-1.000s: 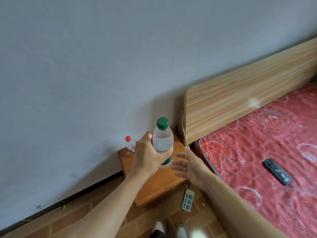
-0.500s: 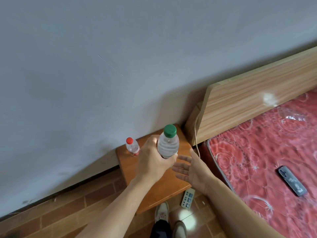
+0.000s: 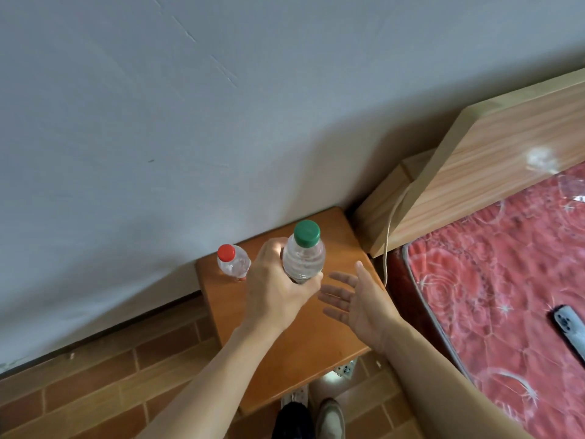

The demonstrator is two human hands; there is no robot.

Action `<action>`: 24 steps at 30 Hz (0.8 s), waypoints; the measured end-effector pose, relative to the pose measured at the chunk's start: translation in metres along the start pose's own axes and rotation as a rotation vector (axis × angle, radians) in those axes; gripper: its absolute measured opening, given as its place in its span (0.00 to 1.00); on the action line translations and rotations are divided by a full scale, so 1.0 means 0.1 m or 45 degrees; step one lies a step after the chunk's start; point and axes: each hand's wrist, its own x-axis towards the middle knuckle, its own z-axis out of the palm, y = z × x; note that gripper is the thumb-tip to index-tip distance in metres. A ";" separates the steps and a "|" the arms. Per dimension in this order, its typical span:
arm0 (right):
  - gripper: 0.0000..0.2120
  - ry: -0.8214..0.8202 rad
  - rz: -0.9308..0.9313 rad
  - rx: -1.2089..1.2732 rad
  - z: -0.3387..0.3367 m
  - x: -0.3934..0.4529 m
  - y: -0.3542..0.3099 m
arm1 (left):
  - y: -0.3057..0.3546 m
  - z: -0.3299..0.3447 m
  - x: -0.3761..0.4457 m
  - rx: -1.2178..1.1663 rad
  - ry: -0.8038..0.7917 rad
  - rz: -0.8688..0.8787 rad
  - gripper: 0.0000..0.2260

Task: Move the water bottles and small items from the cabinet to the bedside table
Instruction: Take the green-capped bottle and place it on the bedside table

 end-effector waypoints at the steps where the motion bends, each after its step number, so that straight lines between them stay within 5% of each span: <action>1: 0.28 0.007 -0.022 -0.016 -0.01 0.06 0.01 | -0.08 0.05 0.03 0.001 0.005 -0.010 0.27; 16: 0.28 0.069 -0.685 -1.158 -0.04 0.46 -0.16 | -0.77 0.54 0.49 -0.021 0.117 -0.185 0.26; 24: 0.34 0.109 -0.812 -1.708 -0.09 0.68 -0.27 | -1.02 0.71 0.63 -0.042 0.127 -0.242 0.24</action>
